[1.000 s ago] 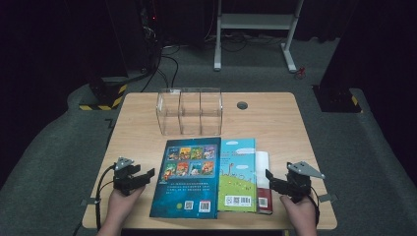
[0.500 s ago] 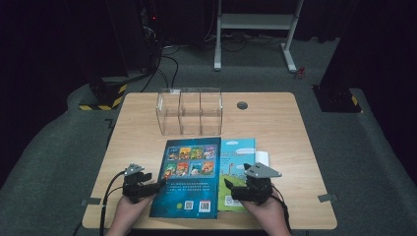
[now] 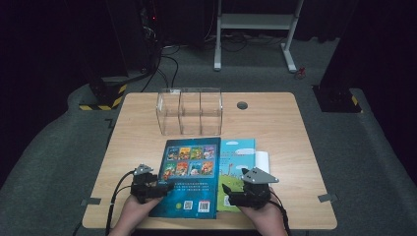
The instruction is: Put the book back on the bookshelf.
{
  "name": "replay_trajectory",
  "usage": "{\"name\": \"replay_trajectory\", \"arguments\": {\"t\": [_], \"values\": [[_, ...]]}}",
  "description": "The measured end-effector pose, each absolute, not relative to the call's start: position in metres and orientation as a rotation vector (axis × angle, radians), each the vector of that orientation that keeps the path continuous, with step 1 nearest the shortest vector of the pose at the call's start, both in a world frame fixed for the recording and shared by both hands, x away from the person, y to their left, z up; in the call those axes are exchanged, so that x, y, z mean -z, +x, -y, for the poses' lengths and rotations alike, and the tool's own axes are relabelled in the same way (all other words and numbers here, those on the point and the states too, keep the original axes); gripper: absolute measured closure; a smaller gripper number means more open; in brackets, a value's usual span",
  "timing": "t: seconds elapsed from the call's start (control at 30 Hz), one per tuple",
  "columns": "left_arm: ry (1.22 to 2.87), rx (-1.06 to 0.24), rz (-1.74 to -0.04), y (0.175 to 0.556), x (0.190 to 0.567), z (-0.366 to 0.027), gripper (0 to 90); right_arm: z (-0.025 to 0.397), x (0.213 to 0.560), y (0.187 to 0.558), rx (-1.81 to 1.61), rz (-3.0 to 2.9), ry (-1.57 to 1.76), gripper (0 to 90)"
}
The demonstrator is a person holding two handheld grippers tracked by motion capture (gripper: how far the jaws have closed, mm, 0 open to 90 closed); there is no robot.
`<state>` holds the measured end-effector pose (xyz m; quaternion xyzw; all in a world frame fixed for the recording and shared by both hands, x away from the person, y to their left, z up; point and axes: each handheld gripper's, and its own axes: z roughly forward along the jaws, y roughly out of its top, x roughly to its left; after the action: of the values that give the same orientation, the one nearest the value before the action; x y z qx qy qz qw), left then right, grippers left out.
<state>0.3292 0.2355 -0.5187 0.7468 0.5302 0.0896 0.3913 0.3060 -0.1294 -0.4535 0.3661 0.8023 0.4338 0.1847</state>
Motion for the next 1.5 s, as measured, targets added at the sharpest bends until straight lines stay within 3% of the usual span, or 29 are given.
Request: {"name": "replay_trajectory", "arguments": {"t": [0.33, 0.7, 1.07, 1.5], "values": [[1.877, -0.249, -1.368, 0.326, 0.519, -0.231, 13.4, 0.126, 0.450, 0.304, -1.234, -2.261, 1.019, 16.7], [1.874, -0.149, -1.266, 0.321, 0.520, -0.200, 13.8, 0.135, 0.451, 0.310, -1.225, -2.247, 1.083, 16.9], [1.842, -0.169, -1.241, 0.308, 0.519, -0.180, 13.9, 0.142, 0.452, 0.311, -1.217, -2.225, 1.114, 19.2], [1.863, -0.232, -1.234, 0.304, 0.515, -0.174, 14.8, 0.140, 0.461, 0.315, -1.142, -2.228, 1.170, 14.2]]}}
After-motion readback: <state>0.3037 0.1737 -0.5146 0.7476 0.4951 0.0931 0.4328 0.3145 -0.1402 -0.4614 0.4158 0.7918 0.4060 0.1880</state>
